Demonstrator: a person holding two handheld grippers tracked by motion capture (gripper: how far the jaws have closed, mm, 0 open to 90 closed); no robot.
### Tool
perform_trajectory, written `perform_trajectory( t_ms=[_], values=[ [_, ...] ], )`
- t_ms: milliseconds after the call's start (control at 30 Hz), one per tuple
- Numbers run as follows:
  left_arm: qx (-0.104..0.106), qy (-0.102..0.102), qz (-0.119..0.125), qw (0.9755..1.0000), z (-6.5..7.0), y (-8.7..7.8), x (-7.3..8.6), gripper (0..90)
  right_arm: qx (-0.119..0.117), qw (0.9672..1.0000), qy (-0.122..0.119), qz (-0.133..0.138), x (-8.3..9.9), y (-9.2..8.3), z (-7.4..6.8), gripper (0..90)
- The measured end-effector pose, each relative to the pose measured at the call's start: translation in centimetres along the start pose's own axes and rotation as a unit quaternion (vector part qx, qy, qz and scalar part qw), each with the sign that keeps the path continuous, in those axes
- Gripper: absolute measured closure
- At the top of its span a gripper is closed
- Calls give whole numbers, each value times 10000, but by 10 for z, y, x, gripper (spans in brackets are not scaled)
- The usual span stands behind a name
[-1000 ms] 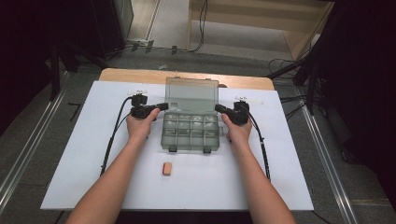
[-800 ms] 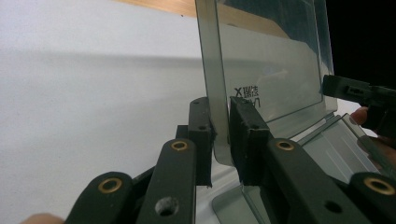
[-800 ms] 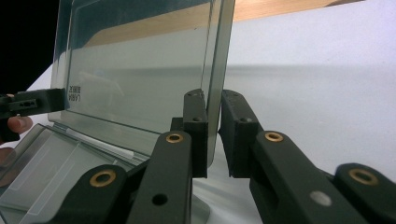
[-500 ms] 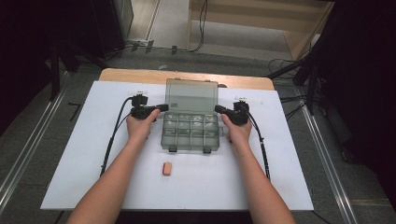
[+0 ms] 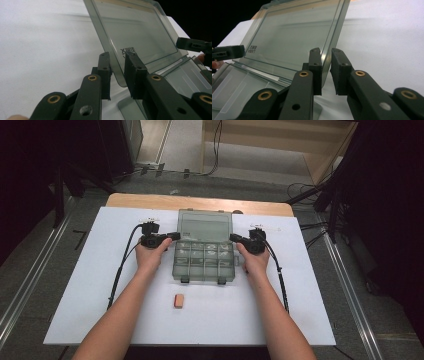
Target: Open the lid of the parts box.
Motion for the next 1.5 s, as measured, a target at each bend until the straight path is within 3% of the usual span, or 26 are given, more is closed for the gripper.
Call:
perform_trajectory(
  t_ms=[400,500,667,833,1000,1133,1400,1500],
  values=[
    [-21,-2,-20,10000,0,0,0,748,55,10000,-7,-62,0,1,-1,772],
    [-58,45,-20,10000,2,0,1,731,55,10000,1,-80,0,1,-2,715],
    [-139,219,177,9995,4,-4,1,618,278,9994,-222,9,1,1,-7,482],
    [-130,288,433,9986,6,-12,4,476,338,9985,-370,218,2,-6,-10,340],
    [-192,584,542,9966,12,-20,9,311,599,9948,-752,335,5,-16,-16,157],
    [-58,736,613,9954,16,-30,14,241,452,9944,-848,434,10,-27,-21,99],
    [206,1130,654,9912,29,-46,27,20,563,9899,-1241,394,23,-41,-36,61],
    [281,1184,673,9903,34,-51,32,0,439,9895,-1319,387,28,-45,-40,0]
  ],
)
Point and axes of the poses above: each handheld gripper's, and its own axes: y roughly forward along the jaws, x roughly out of its underside, z roughly to its right, the point moved 1 cm from there along y, roughly forward along the jaws, and after that the axes turned 14 degrees about -z, right-handed, at the moved point
